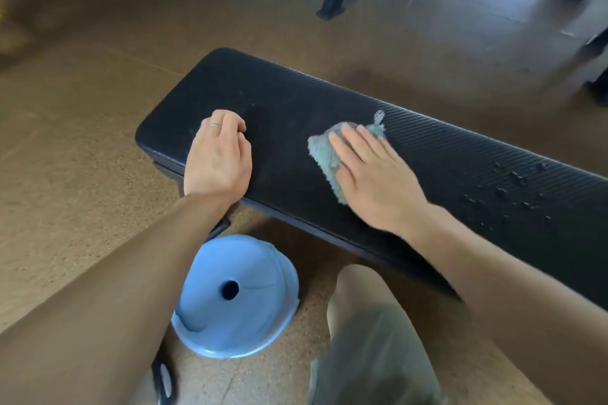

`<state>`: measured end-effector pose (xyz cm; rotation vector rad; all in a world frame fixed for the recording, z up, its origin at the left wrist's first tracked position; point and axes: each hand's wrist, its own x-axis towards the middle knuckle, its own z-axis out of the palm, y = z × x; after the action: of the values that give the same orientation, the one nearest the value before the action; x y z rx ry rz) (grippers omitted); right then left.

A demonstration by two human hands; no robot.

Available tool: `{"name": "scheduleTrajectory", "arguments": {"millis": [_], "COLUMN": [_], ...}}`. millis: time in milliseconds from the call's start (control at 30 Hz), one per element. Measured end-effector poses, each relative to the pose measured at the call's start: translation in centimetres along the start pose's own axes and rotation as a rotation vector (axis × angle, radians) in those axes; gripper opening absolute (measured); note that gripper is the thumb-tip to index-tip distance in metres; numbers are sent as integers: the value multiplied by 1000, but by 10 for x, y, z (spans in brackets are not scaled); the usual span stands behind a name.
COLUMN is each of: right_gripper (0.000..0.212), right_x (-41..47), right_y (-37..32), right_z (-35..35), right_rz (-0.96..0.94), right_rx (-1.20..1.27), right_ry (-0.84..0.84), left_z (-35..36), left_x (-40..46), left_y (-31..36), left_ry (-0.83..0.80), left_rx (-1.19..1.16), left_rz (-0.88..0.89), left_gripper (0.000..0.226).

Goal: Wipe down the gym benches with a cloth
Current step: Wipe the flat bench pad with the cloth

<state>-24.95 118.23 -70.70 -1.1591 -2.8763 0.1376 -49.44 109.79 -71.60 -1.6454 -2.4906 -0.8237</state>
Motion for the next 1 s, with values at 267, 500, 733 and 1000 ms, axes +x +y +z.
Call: {"name": "scheduleTrajectory", "arguments": {"millis": [267,500,733,1000], "right_gripper": [62,60,58,63], "right_x": [44,-49,65,-9], "right_y": [-10,-45,5,-77], "right_z": [1,0,-4,5], "right_rz": [348,-45,271,17], "right_rx": [104,17,57,20], "right_ry": [-8,-35,-75,-82], "left_z": [-1,-2,-6,-36], "left_x": [1,-2,5,25], "left_y": [0,0,2,-80], "left_ry": [14,22,-35,22], "left_rx": [-15,-46,-23,10], "left_rz": [-14,15,-5,-255], "left_gripper": [15,17,17,45]}}
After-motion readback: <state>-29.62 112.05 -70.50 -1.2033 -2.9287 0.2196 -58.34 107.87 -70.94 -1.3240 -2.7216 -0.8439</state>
